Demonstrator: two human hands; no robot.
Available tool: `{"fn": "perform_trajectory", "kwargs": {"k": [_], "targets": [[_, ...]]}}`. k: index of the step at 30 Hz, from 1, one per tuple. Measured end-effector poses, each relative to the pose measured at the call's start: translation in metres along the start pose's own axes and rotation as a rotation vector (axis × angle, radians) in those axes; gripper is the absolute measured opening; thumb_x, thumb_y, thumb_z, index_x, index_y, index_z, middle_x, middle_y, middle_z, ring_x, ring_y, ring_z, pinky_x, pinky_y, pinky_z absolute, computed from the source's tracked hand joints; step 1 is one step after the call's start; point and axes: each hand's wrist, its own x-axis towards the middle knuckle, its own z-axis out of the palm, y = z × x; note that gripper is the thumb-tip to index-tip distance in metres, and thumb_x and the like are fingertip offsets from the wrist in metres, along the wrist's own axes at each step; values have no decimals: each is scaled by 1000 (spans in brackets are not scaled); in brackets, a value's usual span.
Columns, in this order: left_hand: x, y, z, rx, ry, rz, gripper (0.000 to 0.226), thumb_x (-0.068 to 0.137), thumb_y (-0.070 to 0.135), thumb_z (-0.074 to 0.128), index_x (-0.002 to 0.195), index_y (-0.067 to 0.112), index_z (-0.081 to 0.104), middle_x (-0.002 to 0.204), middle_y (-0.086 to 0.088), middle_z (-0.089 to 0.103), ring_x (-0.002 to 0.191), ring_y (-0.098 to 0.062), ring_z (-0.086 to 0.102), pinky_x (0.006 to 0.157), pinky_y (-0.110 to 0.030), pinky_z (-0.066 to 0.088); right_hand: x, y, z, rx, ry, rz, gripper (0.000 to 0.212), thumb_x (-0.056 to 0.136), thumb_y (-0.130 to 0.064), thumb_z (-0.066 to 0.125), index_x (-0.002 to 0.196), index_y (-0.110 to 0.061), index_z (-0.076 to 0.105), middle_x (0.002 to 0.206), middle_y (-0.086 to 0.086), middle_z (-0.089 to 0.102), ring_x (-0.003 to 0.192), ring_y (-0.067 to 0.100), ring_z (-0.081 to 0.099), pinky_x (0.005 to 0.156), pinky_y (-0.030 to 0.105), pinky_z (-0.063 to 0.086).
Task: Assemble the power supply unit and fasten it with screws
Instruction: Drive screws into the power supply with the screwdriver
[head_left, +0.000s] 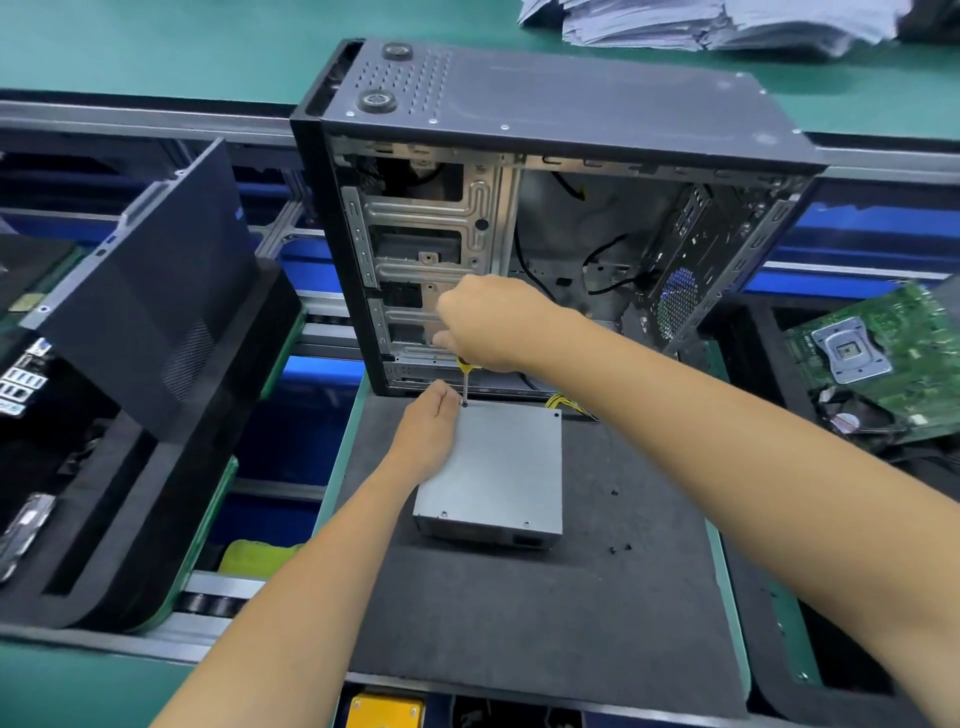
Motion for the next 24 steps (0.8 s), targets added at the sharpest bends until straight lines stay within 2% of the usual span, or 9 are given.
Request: {"fn": "perform_trajectory", "kwargs": {"k": [1, 3, 6, 11, 13, 15, 17, 21, 24], "targets": [[0, 0, 0, 0, -1, -3, 27, 103, 23, 35, 79, 19, 46, 71, 5, 47, 66, -11, 41, 59, -28, 32, -1, 2, -2, 70, -61, -27, 18, 99, -30, 49, 95, -14, 43, 95, 4, 38, 78, 25, 45, 61, 34, 35], [0, 0, 0, 2, -1, -9, 26, 103, 24, 35, 84, 15, 48, 71, 4, 48, 67, -11, 41, 59, -28, 32, -4, 3, -7, 192, -148, -94, 15, 95, -22, 53, 94, -13, 41, 101, 3, 38, 81, 24, 50, 65, 36, 38], [-1, -1, 0, 12, 2, -16, 26, 104, 25, 34, 85, 15, 49, 73, 4, 49, 68, -12, 42, 59, -28, 32, -5, 1, -5, 100, -76, -152, 12, 88, -11, 59, 86, -14, 47, 98, 6, 51, 83, 24, 52, 62, 30, 39], [0, -1, 1, 7, -2, -14, 27, 103, 24, 34, 78, 23, 45, 72, 3, 48, 67, -13, 41, 60, -29, 32, -10, -1, -1, -107, 46, -42, 25, 102, -32, 41, 86, -14, 44, 80, 6, 42, 67, 27, 42, 52, 31, 29], [0, -1, 1, 4, 1, -15, 28, 103, 23, 35, 77, 23, 44, 72, 3, 48, 67, -13, 40, 61, -29, 32, -11, 0, -3, -36, -39, -58, 24, 101, -33, 43, 94, -11, 48, 88, 5, 40, 72, 26, 45, 55, 32, 31], [0, 0, 1, 8, -1, -10, 28, 103, 22, 35, 76, 23, 44, 72, 3, 48, 68, -13, 40, 61, -29, 32, -13, 2, -7, 97, -148, -108, 11, 94, -21, 54, 97, -12, 48, 99, 5, 40, 78, 24, 50, 59, 32, 34], [-1, 0, 1, 5, -3, -2, 28, 102, 21, 34, 77, 22, 44, 71, 3, 47, 67, -14, 40, 60, -29, 31, -13, 2, -10, 76, -133, -128, 9, 86, -10, 59, 91, -8, 52, 99, 9, 48, 80, 26, 53, 56, 32, 38], [-2, -1, 0, 9, 2, 9, 27, 103, 23, 33, 80, 19, 46, 71, 4, 46, 65, -12, 39, 59, -29, 31, -11, -1, -7, -32, -39, -27, 15, 98, -15, 47, 84, -11, 42, 86, 12, 48, 67, 28, 45, 54, 30, 34], [-3, -1, 0, 49, -1, 34, 28, 104, 24, 32, 80, 20, 45, 73, 4, 48, 68, -13, 41, 61, -30, 33, -13, 2, -3, -78, -61, 3, 12, 100, -18, 43, 92, -10, 48, 102, 15, 56, 75, 32, 51, 61, 34, 41]]}}
